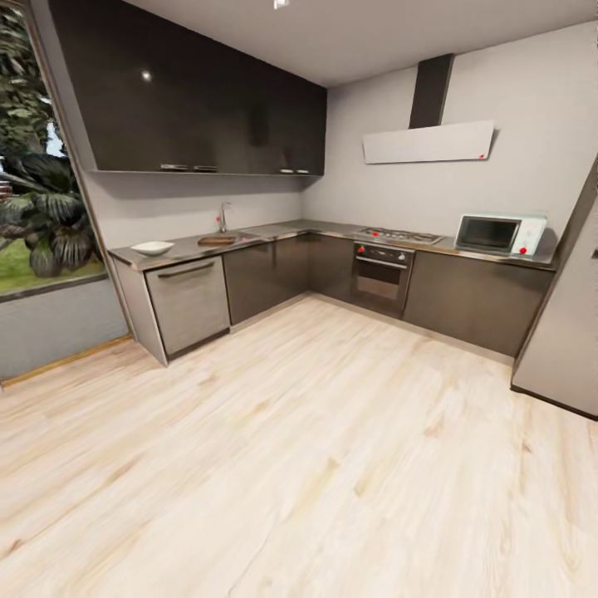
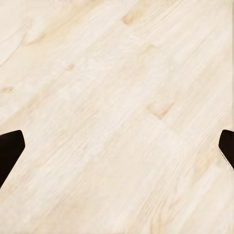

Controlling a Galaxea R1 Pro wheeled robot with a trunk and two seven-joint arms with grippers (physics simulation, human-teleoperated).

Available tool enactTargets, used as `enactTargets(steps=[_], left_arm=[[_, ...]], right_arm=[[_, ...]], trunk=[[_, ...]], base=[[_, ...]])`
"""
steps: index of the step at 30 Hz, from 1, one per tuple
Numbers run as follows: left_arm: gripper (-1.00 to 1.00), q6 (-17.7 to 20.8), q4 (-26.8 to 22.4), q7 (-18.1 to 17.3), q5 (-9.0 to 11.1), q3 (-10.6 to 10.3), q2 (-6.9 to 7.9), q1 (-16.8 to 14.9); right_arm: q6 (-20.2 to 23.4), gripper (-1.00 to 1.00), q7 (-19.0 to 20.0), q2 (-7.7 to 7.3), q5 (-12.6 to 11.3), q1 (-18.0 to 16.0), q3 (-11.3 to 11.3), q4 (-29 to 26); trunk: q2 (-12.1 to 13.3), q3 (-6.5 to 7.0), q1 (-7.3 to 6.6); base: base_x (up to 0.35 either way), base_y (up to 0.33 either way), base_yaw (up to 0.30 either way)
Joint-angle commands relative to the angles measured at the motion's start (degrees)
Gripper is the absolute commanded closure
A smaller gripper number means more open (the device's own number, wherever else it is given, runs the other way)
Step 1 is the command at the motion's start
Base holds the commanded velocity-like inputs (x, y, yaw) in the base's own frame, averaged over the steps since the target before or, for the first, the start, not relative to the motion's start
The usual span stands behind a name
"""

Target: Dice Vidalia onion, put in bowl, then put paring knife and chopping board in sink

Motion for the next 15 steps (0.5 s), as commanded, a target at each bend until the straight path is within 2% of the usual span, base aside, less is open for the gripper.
enactTargets(steps=[1, 7, 15], left_arm=[[-1.0, -0.2, 0.0, 0.0, 0.1, 0.0, 0.0, 0.0], [-1.0, -0.3, 0.0, 0.0, 0.1, 0.0, 0.0, 0.0], [-1.0, -0.3, 0.1, 0.0, 0.1, 0.0, -0.06, 0.0]], right_arm=[[-0.1, -1.0, -0.3, 0.01, 0.4, 0.0, 0.0, 0.0], [-0.1, -1.0, -0.3, 0.02, 0.4, 0.0, 0.0, 0.0], [-0.1, -1.0, -0.3, 0.09, 0.4, 0.0, 0.0, 0.0]], trunk=[[0.0, -0.06, 0.03], [0.0, -0.06, 0.03], [0.0, -0.06, 0.03]], base=[[0.317, -0.065, -0.08], [0.316, -0.091, -0.069], [0.316, -0.132, -0.012]])
